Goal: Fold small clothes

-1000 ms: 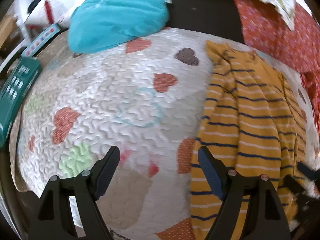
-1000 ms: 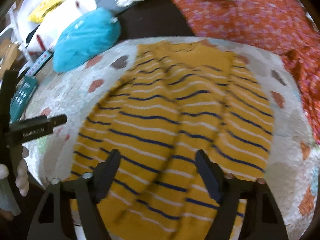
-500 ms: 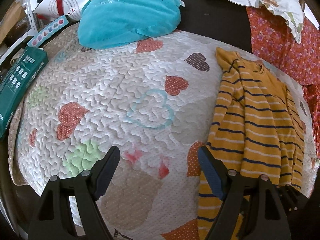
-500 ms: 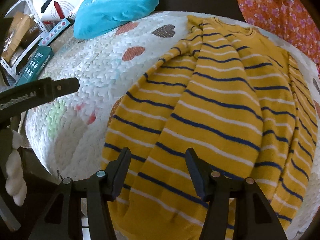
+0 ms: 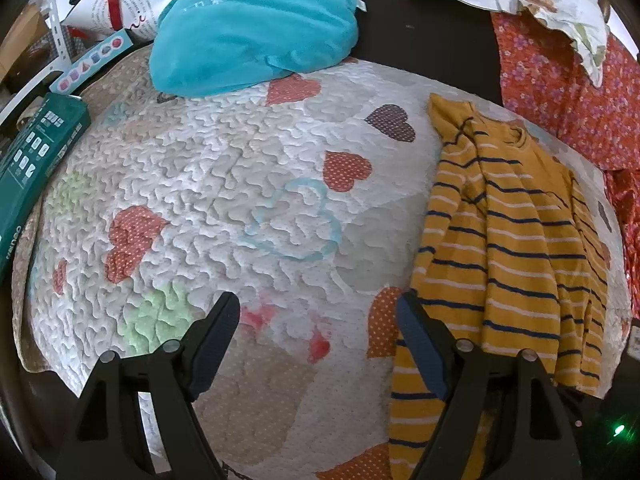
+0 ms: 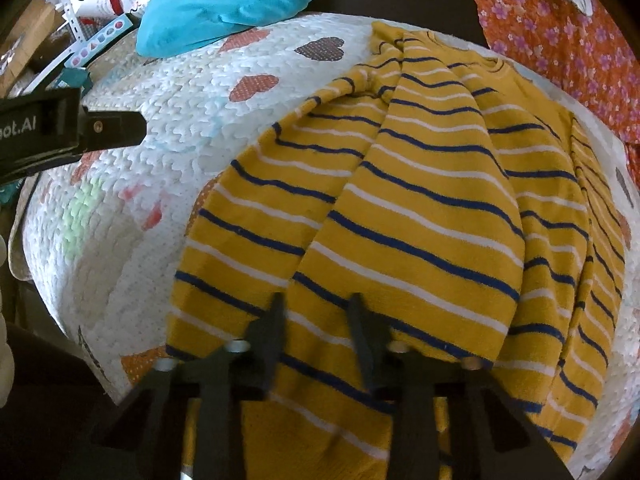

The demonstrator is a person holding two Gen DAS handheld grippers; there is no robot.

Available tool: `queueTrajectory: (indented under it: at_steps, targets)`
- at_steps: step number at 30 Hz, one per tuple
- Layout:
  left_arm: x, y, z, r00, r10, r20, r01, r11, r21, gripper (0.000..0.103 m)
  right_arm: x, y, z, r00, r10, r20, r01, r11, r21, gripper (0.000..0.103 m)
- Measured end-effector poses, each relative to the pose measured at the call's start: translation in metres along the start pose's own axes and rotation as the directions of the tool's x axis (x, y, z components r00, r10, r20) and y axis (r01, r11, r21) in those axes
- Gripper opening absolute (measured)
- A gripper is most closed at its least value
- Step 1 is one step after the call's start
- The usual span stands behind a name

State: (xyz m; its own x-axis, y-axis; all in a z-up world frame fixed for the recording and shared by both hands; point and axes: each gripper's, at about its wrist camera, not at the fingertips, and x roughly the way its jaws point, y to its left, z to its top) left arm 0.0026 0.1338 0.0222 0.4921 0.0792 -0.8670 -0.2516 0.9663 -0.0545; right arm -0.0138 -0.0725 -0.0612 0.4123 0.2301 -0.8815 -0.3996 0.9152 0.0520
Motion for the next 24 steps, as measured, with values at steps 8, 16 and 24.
queueTrajectory:
  at_steps: [8, 16, 24]
  targets:
    - [-0.009, 0.057, 0.011, 0.996, 0.079, 0.028, -0.073, 0.982, -0.176, 0.080, -0.046, -0.011, 0.019, 0.988, 0.144, 0.061, -0.149, 0.984, 0.099, 0.006]
    - [-0.030, 0.152, 0.006, 0.976, 0.208, 0.056, -0.158, 0.868, -0.471, 0.080, -0.043, 0.031, 0.089, 0.907, 0.413, 0.085, -0.421, 0.896, 0.142, 0.006]
    - [-0.049, 0.232, -0.021, 0.959, 0.280, 0.050, -0.165, 0.691, -0.704, 0.080, 0.024, 0.155, 0.178, 0.780, 0.625, -0.022, -0.624, 0.780, 0.039, 0.006]
